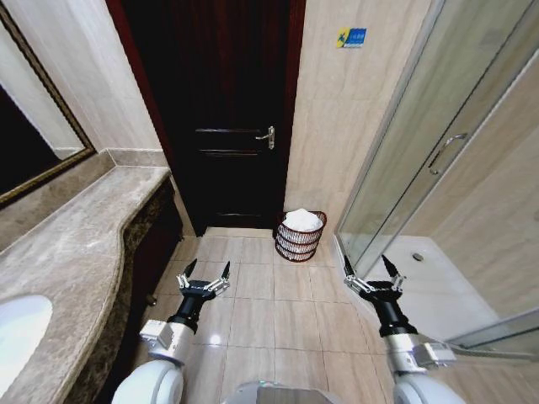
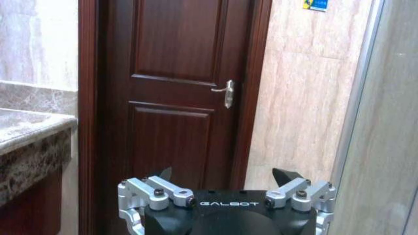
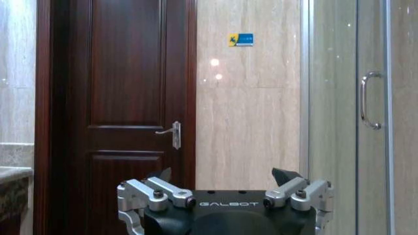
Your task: Discard the used towel into the hamper.
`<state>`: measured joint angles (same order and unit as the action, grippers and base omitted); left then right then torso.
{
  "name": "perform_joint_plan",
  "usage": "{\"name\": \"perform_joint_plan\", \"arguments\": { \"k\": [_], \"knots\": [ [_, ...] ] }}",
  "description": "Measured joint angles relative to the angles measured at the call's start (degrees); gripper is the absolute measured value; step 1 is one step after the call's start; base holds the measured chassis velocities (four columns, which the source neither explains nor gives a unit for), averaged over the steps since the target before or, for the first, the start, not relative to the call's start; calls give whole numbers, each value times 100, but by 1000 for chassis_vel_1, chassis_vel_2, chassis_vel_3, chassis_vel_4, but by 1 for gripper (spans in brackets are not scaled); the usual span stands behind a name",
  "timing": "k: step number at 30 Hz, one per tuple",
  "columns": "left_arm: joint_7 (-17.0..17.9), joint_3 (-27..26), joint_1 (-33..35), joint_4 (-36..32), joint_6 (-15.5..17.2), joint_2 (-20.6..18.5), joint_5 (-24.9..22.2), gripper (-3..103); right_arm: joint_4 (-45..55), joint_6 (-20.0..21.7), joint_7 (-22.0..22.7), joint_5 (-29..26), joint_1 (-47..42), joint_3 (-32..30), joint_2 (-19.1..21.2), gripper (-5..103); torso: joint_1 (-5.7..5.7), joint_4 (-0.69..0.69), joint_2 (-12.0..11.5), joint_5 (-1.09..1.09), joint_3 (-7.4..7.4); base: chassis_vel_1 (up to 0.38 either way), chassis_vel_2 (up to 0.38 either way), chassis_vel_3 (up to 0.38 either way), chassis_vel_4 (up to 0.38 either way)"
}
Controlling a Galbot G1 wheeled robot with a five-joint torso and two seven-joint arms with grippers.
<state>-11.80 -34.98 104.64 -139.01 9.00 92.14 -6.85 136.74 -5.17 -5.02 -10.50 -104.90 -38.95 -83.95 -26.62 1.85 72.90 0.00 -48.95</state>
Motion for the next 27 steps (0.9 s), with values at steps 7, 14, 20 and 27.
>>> {"name": "perform_joint_plan", "arguments": {
  "k": [7, 14, 20, 27],
  "knots": [
    [0, 0, 0, 0, 0, 0, 0, 100, 0, 0, 0, 0, 0, 0, 0, 100, -4, 0, 2, 0, -2, 9, -8, -18, 14],
    [0, 0, 0, 0, 0, 0, 0, 100, 0, 0, 0, 0, -1, 0, 0, 100, 0, 0, 7, 0, -1, 44, -55, -49, 52],
    [0, 0, 0, 0, 0, 0, 0, 100, 0, 0, 0, 0, 0, 0, 0, 100, -3, 0, 6, 0, -3, 4, -10, -5, 8],
    [0, 0, 0, 0, 0, 0, 0, 100, 0, 0, 0, 0, 0, 0, 0, 100, -4, 0, 6, 0, -4, 0, 0, 0, 0]
  ]
}}
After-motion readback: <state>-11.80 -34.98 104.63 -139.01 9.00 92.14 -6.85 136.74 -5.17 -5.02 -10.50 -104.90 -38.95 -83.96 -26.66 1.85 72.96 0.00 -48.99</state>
